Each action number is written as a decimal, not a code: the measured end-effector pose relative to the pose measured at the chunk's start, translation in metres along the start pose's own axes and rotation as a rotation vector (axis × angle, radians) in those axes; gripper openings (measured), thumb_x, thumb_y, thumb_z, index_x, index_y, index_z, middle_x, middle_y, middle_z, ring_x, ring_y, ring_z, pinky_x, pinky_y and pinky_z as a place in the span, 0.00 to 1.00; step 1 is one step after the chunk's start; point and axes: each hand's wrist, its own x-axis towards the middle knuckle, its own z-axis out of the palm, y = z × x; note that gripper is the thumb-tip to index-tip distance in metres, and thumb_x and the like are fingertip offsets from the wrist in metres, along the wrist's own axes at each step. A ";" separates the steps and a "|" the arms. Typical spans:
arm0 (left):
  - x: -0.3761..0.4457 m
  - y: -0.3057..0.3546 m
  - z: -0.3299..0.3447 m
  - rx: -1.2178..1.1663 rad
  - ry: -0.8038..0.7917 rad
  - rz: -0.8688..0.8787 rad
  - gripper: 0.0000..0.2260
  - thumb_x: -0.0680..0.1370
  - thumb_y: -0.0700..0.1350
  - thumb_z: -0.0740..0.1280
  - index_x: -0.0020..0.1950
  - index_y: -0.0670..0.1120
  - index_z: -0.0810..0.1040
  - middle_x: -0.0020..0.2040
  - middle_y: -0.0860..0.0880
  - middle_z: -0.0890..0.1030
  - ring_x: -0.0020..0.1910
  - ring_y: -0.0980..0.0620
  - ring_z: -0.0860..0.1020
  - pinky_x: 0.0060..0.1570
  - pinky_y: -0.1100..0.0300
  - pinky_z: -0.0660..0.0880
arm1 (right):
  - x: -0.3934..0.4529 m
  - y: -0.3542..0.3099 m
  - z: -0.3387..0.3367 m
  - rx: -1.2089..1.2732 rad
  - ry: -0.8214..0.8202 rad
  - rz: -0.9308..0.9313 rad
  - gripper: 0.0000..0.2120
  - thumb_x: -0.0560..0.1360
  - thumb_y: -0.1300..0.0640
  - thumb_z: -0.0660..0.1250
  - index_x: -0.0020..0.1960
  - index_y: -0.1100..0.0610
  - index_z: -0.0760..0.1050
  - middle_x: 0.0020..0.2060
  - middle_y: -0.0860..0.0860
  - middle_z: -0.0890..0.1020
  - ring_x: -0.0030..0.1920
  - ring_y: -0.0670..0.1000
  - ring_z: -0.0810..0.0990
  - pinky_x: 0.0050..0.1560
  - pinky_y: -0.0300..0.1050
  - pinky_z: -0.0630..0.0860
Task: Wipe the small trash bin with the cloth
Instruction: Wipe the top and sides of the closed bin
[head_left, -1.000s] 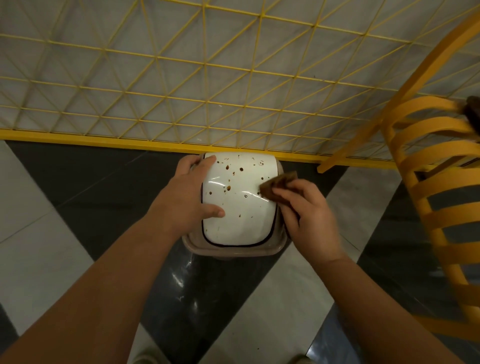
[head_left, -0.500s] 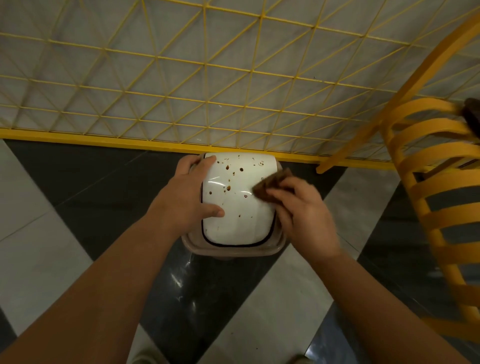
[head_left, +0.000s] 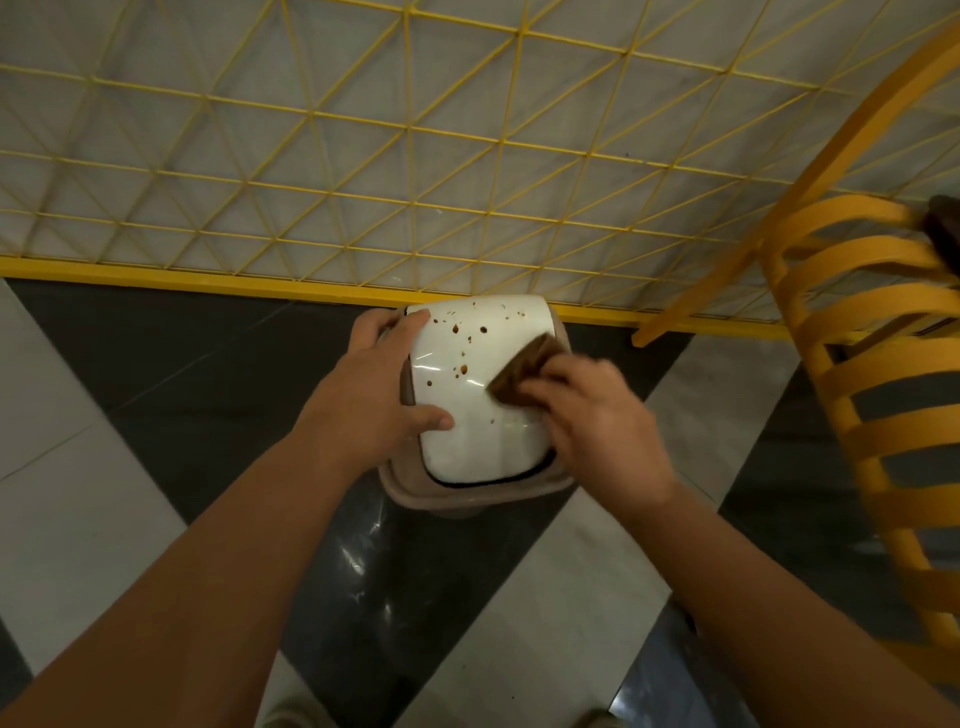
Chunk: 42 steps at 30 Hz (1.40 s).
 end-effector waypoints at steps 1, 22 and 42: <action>0.000 0.001 0.002 -0.016 0.006 -0.001 0.47 0.66 0.51 0.78 0.77 0.56 0.54 0.74 0.56 0.53 0.71 0.50 0.63 0.67 0.51 0.66 | 0.015 0.003 0.000 0.032 0.069 0.126 0.13 0.73 0.57 0.65 0.56 0.56 0.80 0.53 0.53 0.79 0.50 0.54 0.73 0.44 0.47 0.75; -0.001 -0.003 0.000 -0.009 -0.023 0.021 0.45 0.69 0.47 0.76 0.78 0.57 0.53 0.75 0.55 0.50 0.70 0.50 0.65 0.62 0.55 0.70 | 0.042 -0.048 0.018 0.061 0.022 0.095 0.13 0.74 0.59 0.68 0.58 0.56 0.79 0.52 0.53 0.78 0.50 0.54 0.76 0.44 0.49 0.78; -0.002 -0.004 0.001 -0.028 -0.021 0.019 0.44 0.68 0.47 0.76 0.77 0.58 0.53 0.75 0.57 0.50 0.71 0.50 0.63 0.65 0.53 0.68 | 0.062 0.008 0.003 0.090 0.108 0.512 0.12 0.78 0.57 0.60 0.58 0.54 0.79 0.51 0.51 0.76 0.53 0.53 0.74 0.43 0.44 0.72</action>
